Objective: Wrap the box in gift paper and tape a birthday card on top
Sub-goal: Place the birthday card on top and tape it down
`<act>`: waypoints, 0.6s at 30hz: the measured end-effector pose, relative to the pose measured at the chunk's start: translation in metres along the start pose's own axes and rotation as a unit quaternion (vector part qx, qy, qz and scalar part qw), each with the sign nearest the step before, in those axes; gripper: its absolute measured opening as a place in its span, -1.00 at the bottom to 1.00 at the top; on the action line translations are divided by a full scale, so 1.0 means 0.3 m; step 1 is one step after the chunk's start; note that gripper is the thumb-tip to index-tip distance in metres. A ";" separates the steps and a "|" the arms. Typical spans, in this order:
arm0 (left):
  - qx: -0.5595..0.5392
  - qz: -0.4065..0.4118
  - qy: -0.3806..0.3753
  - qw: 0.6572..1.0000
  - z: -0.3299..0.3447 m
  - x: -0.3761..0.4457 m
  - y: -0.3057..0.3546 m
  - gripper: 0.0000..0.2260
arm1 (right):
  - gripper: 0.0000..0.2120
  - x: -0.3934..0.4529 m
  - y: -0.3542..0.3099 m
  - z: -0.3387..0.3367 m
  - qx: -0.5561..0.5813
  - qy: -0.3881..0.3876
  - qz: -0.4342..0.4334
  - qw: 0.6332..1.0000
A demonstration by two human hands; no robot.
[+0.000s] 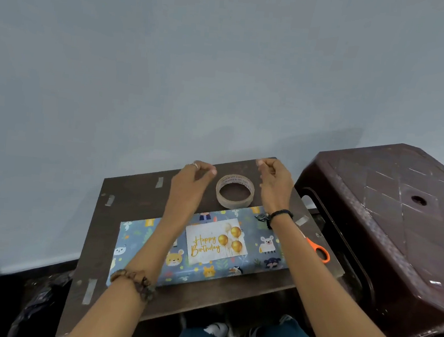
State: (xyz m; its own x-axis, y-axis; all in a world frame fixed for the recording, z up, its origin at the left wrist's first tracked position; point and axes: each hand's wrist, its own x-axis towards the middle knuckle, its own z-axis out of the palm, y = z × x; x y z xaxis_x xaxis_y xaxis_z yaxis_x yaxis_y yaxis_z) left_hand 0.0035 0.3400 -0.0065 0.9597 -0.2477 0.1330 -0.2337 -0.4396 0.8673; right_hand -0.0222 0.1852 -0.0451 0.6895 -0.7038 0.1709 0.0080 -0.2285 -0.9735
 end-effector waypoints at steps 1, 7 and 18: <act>0.032 0.019 -0.027 0.999 -0.020 -0.024 0.008 -0.84 | -0.85 -0.005 -0.010 0.004 0.009 -0.002 -0.002 1.000; 0.275 0.044 -0.274 0.920 -0.046 -0.265 -0.032 -0.32 | -0.87 -0.169 -0.073 -0.025 0.106 0.016 -0.010 0.994; 0.073 0.034 -0.043 0.996 -0.062 -0.418 -0.024 -0.73 | -0.87 -0.388 -0.110 -0.142 0.141 0.017 0.011 0.990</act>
State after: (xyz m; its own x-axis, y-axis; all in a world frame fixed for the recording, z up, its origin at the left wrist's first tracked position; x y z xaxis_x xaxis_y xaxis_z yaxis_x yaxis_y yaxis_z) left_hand -0.1122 0.3902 -0.0206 0.9254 -0.3515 0.1417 -0.3238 -0.5389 0.7776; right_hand -0.1335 0.2459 -0.0264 0.6671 -0.7299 0.1489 0.1984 -0.0186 -0.9799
